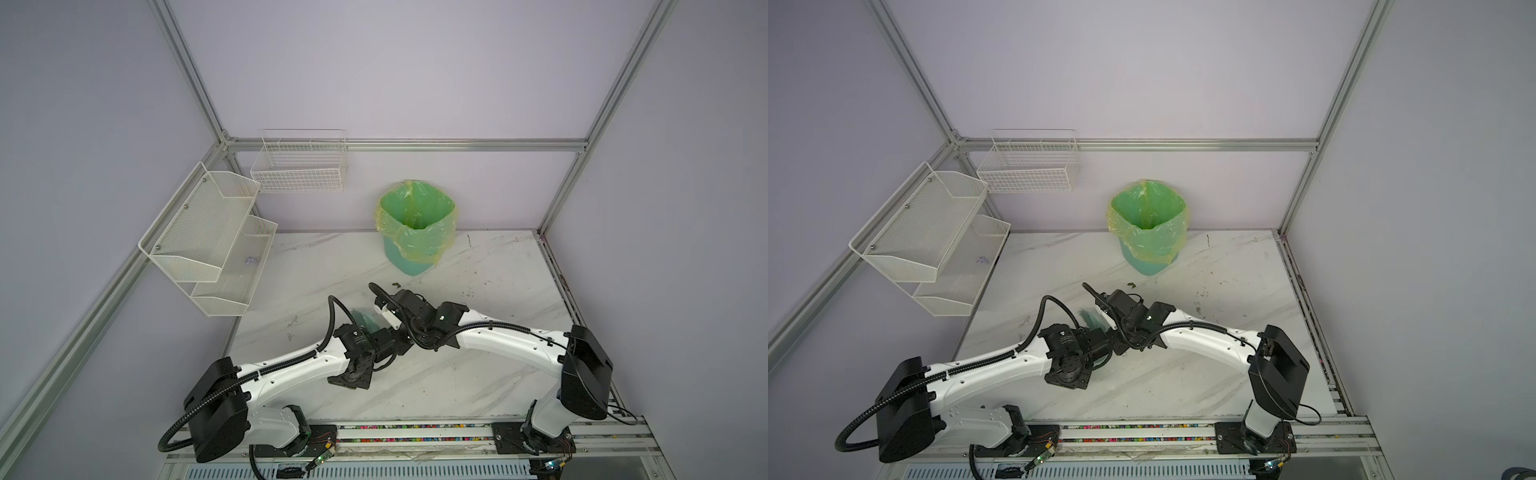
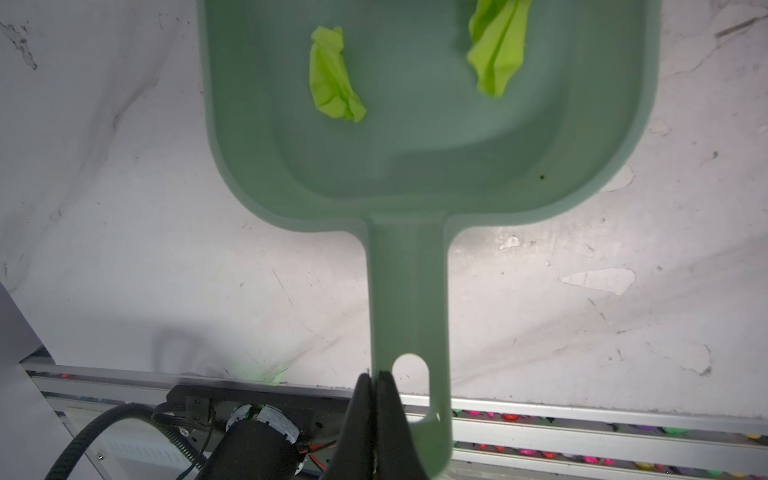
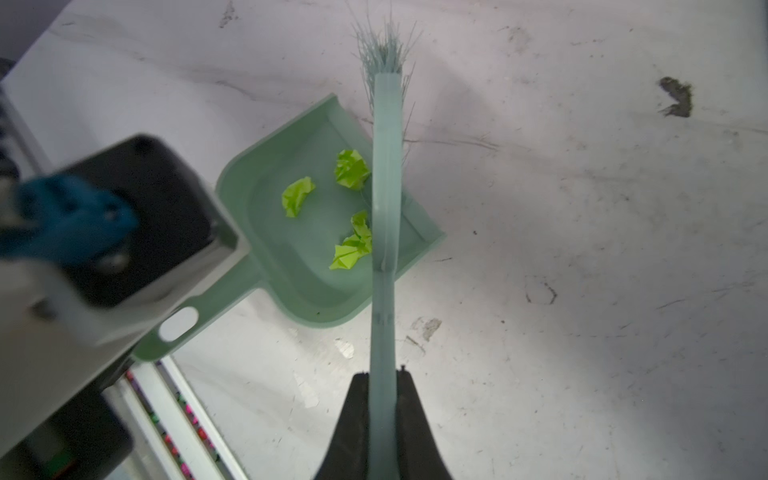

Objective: Sweep away the paper scraps from the table
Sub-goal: 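Sweep the three lime scraps into the dustpan with the right gripper's brush, then lift the loaded dustpan toward the green bin with the left gripper while right withdraws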

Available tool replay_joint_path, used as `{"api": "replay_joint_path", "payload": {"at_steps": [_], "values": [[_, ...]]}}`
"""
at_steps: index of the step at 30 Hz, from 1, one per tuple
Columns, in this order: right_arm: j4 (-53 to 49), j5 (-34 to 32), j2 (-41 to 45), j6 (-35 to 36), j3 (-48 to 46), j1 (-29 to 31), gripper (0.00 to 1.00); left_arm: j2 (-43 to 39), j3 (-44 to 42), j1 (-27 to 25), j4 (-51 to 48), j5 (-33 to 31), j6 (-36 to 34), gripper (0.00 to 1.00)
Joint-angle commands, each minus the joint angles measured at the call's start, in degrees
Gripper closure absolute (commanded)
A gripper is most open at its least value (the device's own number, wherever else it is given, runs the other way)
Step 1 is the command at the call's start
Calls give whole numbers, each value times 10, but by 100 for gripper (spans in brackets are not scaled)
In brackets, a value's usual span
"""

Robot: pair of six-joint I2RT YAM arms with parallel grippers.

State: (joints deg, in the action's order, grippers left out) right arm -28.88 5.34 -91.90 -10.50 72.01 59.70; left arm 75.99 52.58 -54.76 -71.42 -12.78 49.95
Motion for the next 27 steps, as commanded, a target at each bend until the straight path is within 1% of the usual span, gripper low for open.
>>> {"api": "replay_joint_path", "payload": {"at_steps": [1,3,6,10,13,19,22,27], "values": [[35,50,66,-55,-19,-2,100,-12,-9,4,-3,-5,1,100],[46,51,94,-86,-24,-2,100,-11,-7,4,-2,-6,0,100],[37,3,118,-106,-20,-4,100,-9,-2,4,-3,-13,-1,100],[14,-54,125,-127,-25,-23,100,-15,6,4,-7,-33,3,100],[12,-71,129,-136,-43,-40,100,-26,13,4,-12,-51,7,100],[12,-89,191,-136,-90,-91,100,-36,36,4,-17,-97,4,100],[13,-94,212,-136,-112,-106,100,-34,43,4,-16,-117,3,100],[13,-107,232,-141,-137,-114,100,-39,51,4,-2,-144,-7,100]]}}
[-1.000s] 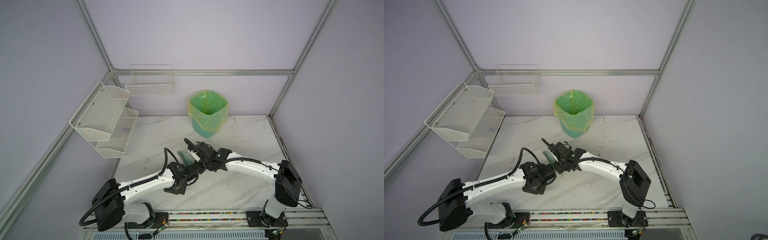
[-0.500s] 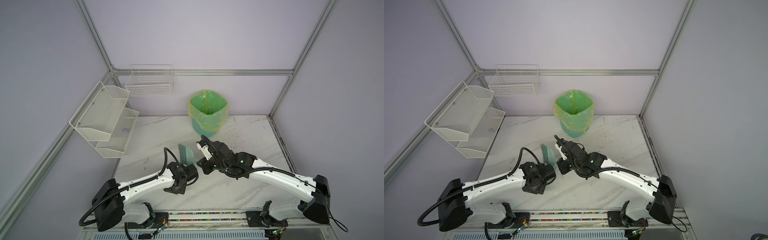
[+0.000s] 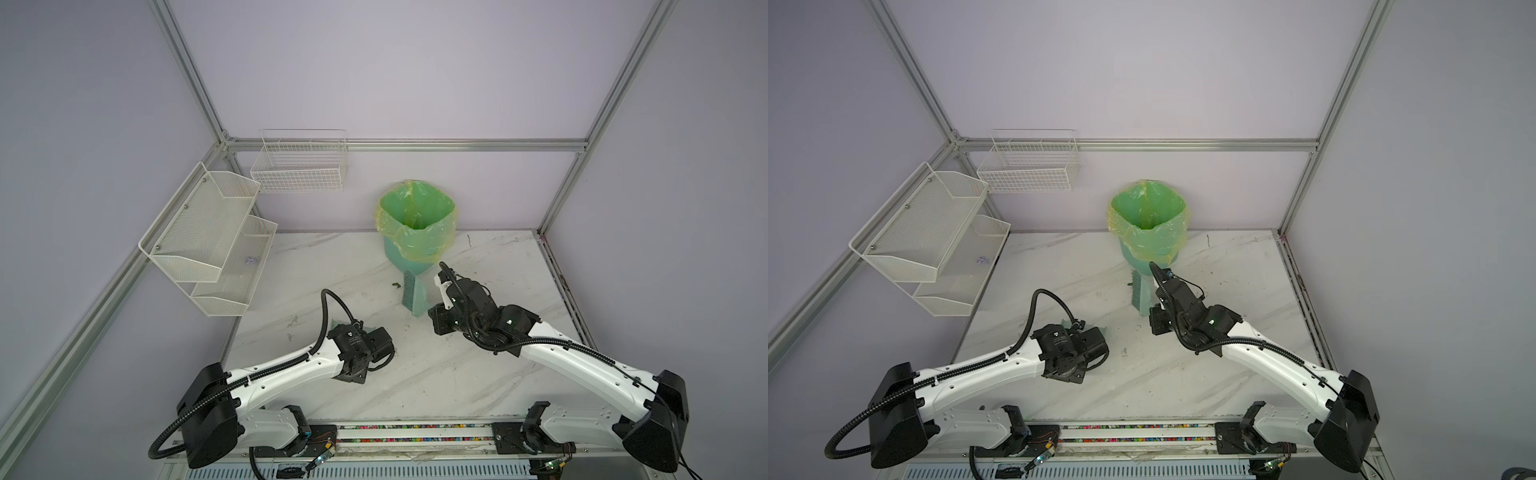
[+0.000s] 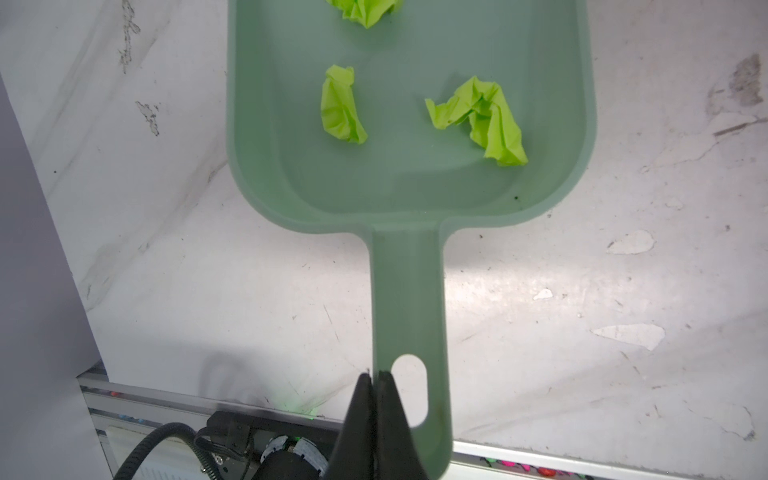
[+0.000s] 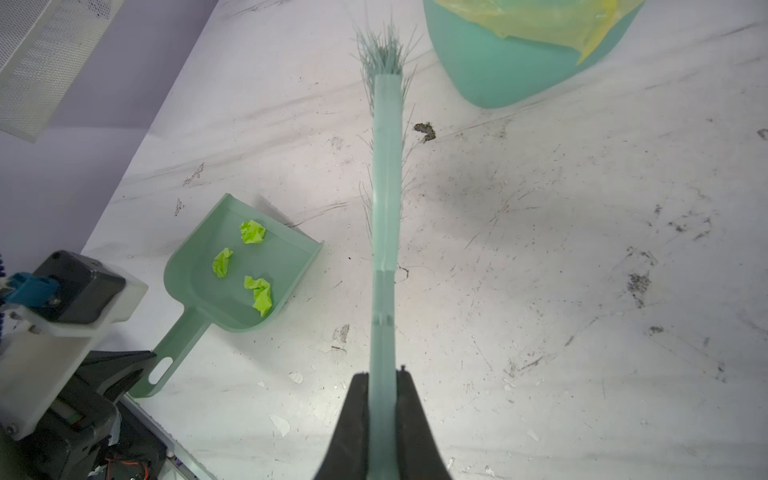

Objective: Sweep away the paper scraps from the table
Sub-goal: 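Lift the loaded dustpan toward the green bin with the left gripper while right withdraws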

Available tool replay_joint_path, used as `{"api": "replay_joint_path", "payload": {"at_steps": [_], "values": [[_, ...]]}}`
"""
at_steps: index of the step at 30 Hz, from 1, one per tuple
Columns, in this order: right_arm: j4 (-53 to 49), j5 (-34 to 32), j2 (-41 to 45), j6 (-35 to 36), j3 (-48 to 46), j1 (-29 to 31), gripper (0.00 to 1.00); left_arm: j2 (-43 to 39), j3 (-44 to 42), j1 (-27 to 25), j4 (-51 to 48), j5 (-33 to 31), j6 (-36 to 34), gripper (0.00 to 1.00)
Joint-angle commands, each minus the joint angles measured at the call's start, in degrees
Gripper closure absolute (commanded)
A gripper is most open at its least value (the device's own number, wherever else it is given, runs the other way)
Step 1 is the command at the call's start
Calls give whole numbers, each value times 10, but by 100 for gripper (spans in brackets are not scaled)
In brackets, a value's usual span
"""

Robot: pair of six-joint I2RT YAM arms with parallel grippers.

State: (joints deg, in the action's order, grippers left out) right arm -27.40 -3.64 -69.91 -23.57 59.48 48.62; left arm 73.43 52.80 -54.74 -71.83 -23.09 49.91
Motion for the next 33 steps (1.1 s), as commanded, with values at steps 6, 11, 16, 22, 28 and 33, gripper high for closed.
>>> {"api": "replay_joint_path", "payload": {"at_steps": [6,11,16,22,28,33], "values": [[-2,-31,28,-13,-30,-7,100,-22,73,4,0,-73,-26,100],[1,-30,31,-13,-44,-11,100,-27,102,4,-5,-98,-41,100],[3,-31,39,-13,-60,-13,100,-34,109,4,-1,-124,-50,100],[-1,-37,50,-15,-65,-14,100,-46,118,4,15,-150,-63,100],[-2,-41,62,-16,-76,-15,100,-65,133,4,43,-184,-98,100],[0,-39,71,-20,-88,-16,100,-81,143,4,85,-210,-139,100]]}}
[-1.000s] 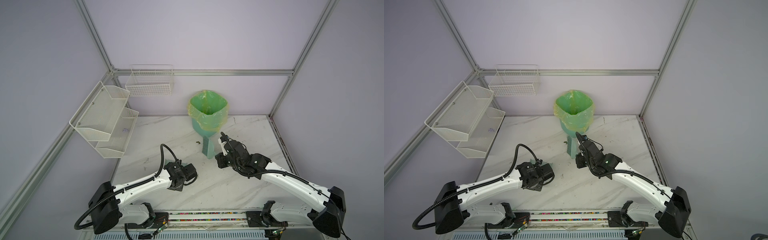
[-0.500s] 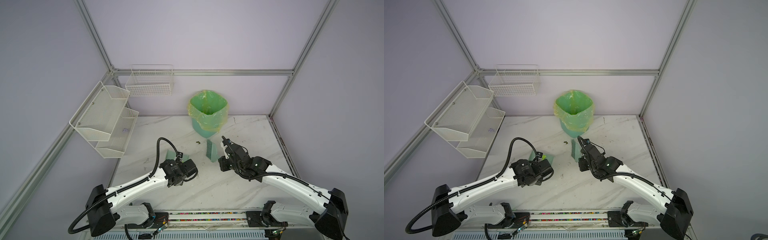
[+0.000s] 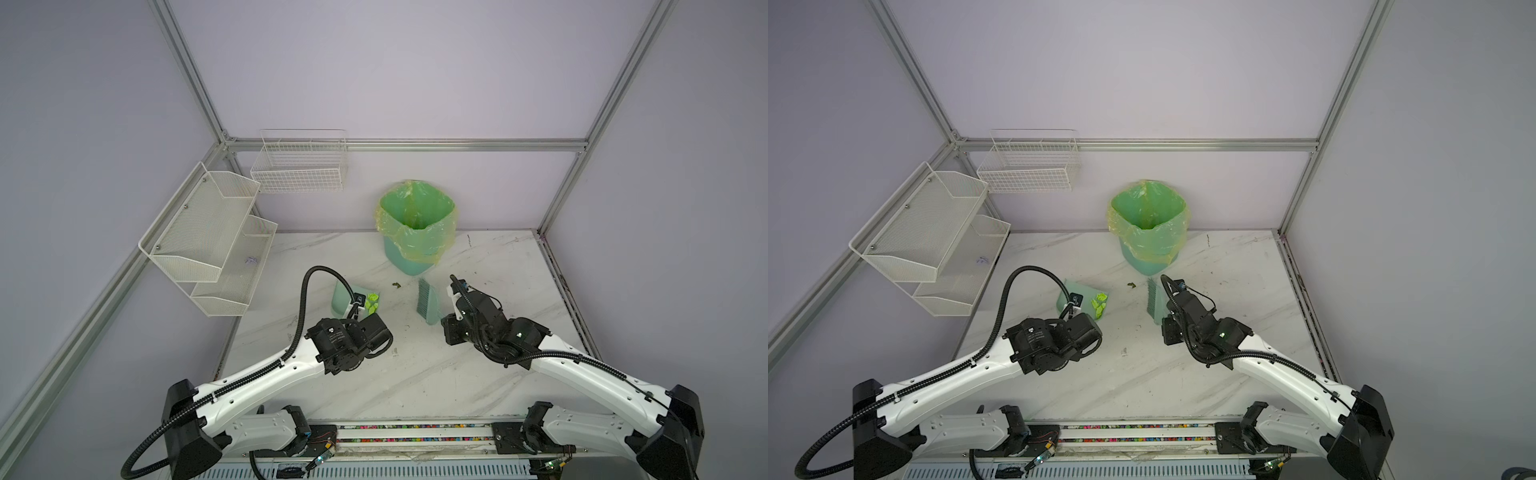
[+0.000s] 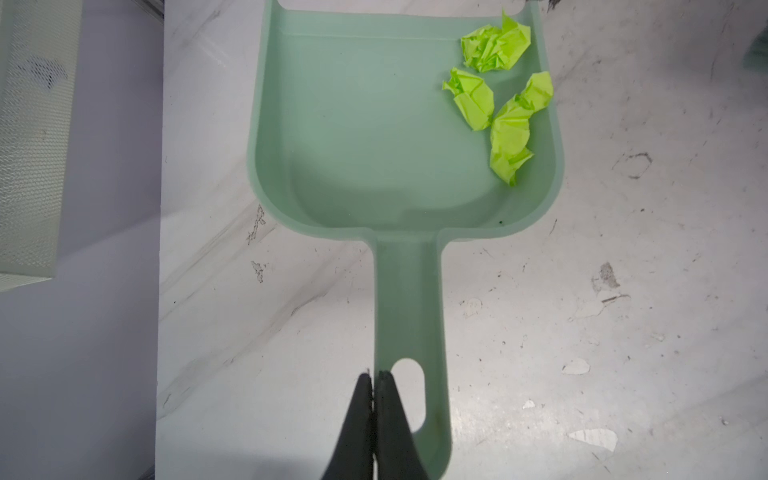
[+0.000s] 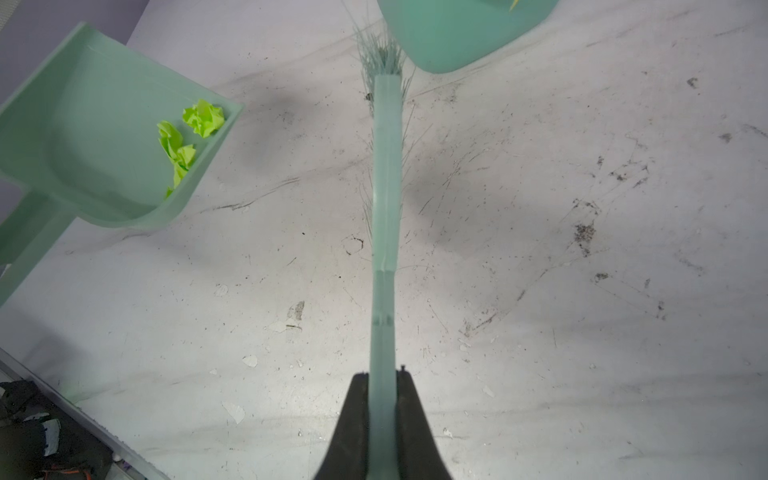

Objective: Sweep away the paper scraps from the table
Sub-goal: 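Lift the loaded dustpan toward the green bin with the left gripper while right withdraws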

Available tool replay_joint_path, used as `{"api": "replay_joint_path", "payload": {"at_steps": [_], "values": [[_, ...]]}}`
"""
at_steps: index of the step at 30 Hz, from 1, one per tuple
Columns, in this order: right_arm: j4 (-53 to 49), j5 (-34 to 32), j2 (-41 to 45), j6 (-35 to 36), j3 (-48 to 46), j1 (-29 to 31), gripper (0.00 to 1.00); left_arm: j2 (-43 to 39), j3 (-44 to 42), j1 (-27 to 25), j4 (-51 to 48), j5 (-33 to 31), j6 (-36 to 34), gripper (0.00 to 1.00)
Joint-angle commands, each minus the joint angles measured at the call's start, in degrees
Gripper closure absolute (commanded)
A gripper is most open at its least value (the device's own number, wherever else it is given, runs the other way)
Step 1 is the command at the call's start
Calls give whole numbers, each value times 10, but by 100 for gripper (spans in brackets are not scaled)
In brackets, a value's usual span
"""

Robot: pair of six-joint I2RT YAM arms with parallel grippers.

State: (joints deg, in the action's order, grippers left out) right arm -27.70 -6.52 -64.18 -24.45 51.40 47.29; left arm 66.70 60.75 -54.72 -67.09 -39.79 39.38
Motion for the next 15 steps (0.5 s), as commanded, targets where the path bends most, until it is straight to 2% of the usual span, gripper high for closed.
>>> {"api": "replay_joint_path", "payload": {"at_steps": [1,7,15], "values": [[2,-11,14,-12,-9,-3,100,-13,71,5,45,-48,-43,100],[1,-8,24,-16,-20,-3,100,24,163,18,50,-84,-118,100],[2,-2,35,-20,-39,-3,100,82,300,70,63,-67,-218,100]]}}
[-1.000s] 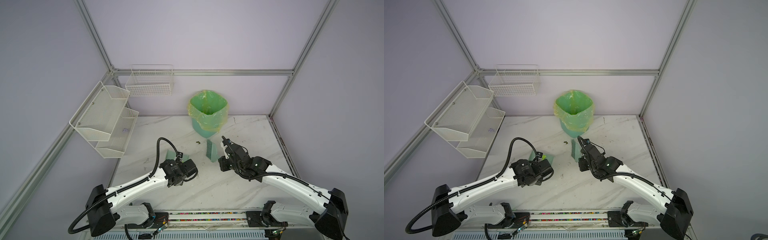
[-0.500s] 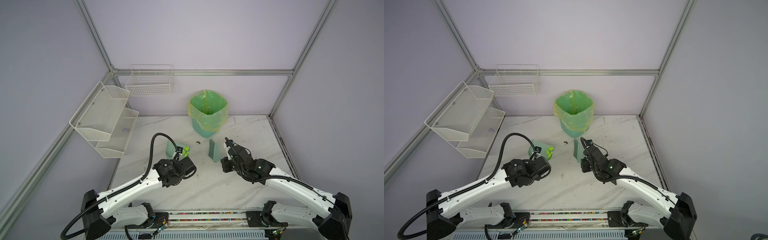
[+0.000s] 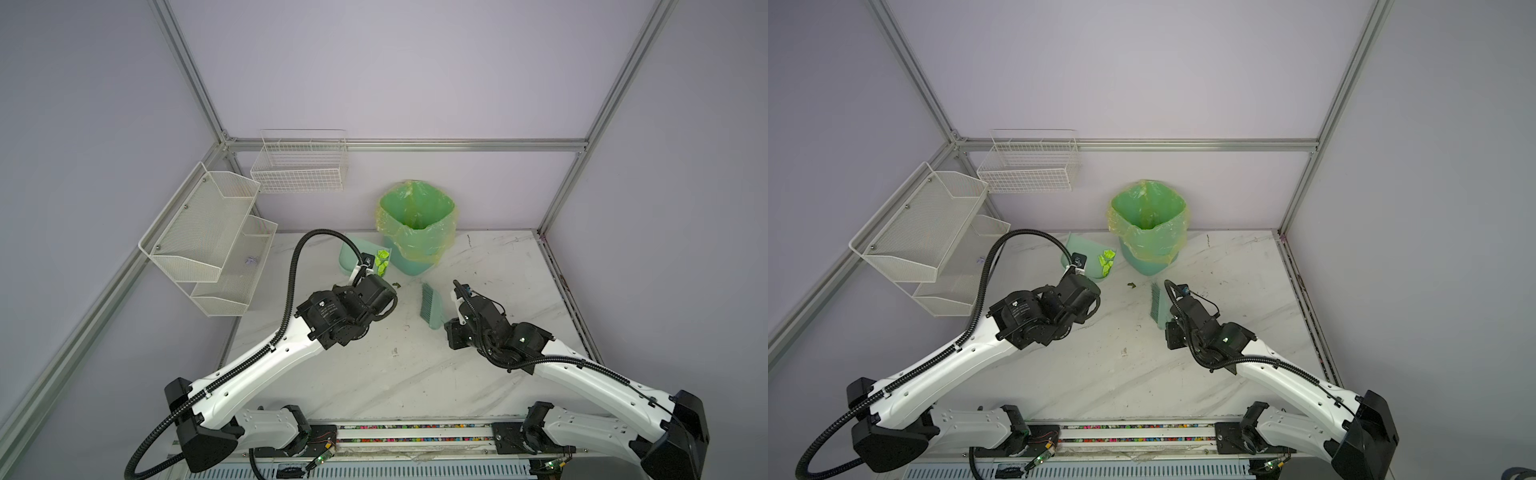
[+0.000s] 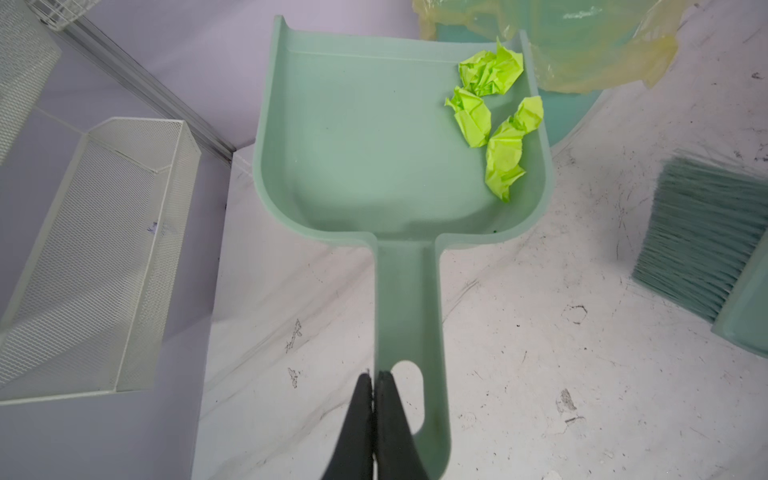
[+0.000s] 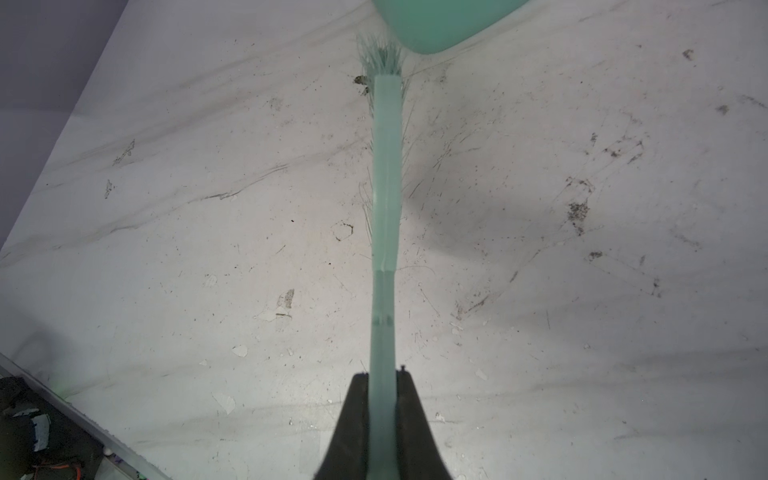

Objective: Sweep away the paper scraps from the table
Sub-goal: 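Lift the loaded dustpan toward the green bin with the left gripper while right withdraws, then raise and tip the dustpan over the green bin with the left gripper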

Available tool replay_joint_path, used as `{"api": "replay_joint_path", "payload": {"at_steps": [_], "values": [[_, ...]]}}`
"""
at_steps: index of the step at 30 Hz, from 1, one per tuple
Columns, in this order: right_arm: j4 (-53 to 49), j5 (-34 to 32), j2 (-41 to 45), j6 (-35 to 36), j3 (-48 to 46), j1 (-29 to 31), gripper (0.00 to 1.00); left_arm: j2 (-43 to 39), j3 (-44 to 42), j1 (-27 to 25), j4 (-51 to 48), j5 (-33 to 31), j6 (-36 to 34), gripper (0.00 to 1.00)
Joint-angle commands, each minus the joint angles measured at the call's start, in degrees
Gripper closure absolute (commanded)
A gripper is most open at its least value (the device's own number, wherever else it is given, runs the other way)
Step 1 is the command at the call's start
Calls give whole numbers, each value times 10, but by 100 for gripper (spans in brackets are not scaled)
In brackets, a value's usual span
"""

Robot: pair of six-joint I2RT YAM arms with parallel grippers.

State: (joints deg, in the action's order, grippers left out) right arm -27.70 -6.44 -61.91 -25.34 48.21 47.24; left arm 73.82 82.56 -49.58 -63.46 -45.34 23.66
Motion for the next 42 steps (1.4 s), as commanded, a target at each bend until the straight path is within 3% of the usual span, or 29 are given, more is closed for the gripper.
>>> {"api": "replay_joint_path", "payload": {"at_steps": [1,14,26,32,35,39,41,42], "values": [[3,-2,14,-11,-9,-2,100,21,101,28,28,-5,-75,100],[13,19,17,-8,-20,-3,100,223,386,95,47,40,-220,100],[23,19,31,-18,-31,-3,100,370,551,114,110,23,-331,100],[16,15,44,-20,-24,-3,100,399,454,112,317,-103,-577,100],[15,11,50,-20,-23,-2,100,411,428,110,395,-140,-663,100],[9,10,51,-21,-19,-2,100,411,315,90,673,-185,-902,100],[8,10,54,-21,-20,-3,100,412,266,76,779,-177,-993,100],[9,10,54,-21,-20,-3,100,415,258,70,784,-174,-1008,100]]}}
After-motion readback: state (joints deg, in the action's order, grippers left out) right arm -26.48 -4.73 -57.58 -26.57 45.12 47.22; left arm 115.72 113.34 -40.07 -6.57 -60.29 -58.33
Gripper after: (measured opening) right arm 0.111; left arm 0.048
